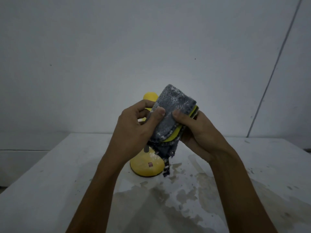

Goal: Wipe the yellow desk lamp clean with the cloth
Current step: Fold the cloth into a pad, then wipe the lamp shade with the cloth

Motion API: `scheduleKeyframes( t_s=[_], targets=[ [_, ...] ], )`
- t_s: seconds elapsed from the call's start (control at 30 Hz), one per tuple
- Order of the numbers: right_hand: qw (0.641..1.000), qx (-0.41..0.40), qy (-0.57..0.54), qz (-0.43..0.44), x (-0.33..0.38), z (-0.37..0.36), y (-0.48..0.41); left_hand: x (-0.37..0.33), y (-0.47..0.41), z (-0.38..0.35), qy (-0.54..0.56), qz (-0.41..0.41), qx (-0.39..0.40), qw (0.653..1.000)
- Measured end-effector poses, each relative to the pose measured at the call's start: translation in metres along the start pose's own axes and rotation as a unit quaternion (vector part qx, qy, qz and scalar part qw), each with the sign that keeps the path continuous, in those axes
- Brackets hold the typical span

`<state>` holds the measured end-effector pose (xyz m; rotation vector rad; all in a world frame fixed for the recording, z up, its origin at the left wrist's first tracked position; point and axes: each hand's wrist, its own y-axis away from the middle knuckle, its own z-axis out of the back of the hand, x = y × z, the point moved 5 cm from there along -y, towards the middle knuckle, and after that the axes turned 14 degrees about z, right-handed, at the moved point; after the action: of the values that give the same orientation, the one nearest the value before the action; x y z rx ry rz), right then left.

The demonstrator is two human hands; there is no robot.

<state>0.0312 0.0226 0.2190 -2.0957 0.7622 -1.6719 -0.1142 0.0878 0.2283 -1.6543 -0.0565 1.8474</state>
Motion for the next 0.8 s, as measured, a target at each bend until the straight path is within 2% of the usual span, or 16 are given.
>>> scheduleKeyframes(
  t_s=[0.1, 0.17, 0.27, 0.33, 0.47, 0.57, 0.7, 0.8],
  targets=[
    [0.994, -0.111, 0.01, -0.003, 0.0, 0.018, -0.004, 0.007, -0.005, 0.018, -0.078, -0.017, -0.049, 0.996],
    [0.977, -0.188, 0.098, 0.029, 0.006, 0.038, -0.005, 0.019, -0.011, 0.031, -0.136, -0.015, -0.075, 0.988],
    [0.919, -0.27, 0.273, 0.085, 0.012, 0.061, -0.003, 0.042, -0.018, 0.036, -0.152, 0.037, -0.039, 0.987],
    [0.886, -0.296, 0.337, 0.119, 0.008, 0.069, -0.003, 0.052, -0.02, 0.032, -0.146, 0.061, -0.005, 0.987],
    [0.859, -0.281, 0.404, 0.143, -0.012, 0.067, -0.006, 0.068, -0.021, 0.015, -0.11, 0.095, 0.057, 0.988],
    [0.862, -0.247, 0.424, 0.128, -0.031, 0.058, -0.009, 0.074, -0.022, 0.002, -0.083, 0.094, 0.08, 0.989],
    [0.882, -0.203, 0.405, 0.134, -0.044, 0.041, -0.012, 0.072, -0.023, -0.009, -0.073, 0.064, 0.043, 0.994],
    [0.872, -0.135, 0.433, 0.186, -0.042, 0.019, -0.012, 0.072, -0.021, -0.013, -0.061, 0.05, 0.022, 0.997]
  ],
)
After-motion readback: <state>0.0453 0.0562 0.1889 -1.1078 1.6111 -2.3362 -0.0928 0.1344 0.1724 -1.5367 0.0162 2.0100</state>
